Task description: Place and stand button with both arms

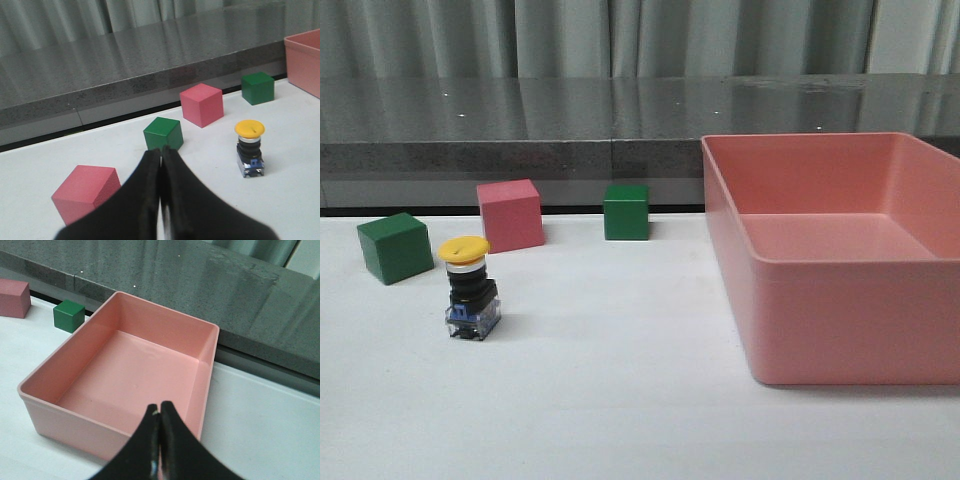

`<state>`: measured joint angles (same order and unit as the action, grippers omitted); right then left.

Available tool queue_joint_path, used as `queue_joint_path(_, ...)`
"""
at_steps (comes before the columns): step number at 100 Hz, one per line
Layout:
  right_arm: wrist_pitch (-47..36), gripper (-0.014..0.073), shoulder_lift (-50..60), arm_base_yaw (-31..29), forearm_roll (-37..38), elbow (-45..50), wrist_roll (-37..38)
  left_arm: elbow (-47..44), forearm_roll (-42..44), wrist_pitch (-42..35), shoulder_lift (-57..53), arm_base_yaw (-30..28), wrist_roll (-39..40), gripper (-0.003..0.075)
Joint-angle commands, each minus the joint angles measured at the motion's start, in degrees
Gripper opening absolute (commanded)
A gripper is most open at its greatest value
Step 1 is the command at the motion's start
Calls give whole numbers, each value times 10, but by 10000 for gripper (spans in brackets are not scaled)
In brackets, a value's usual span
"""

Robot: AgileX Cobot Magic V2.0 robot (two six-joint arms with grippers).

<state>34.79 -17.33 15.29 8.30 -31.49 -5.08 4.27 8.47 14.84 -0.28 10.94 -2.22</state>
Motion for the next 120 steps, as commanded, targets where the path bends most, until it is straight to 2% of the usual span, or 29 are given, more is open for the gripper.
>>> queue_joint_path(1, -48, -61, -5, -3, 9, -14, -1, -6, -13, -86, -14, -32, 28, -20)
queue_joint_path(13, -48, -61, -5, -3, 9, -14, -1, -31, -38, -107, -14, -85, 28, -20)
queue_joint_path(25, -48, -61, -5, -3, 9, -14, -1, -59, -38, -148, -18, -108, 28, -20)
queue_joint_path(30, -48, -61, -5, -3, 9, -14, -1, -70, -38, -179, -18, -108, 29, -20)
queue_joint_path(120, -48, -61, -5, -3, 9, -14, -1, -68, -37, -175, -18, -108, 29, -20)
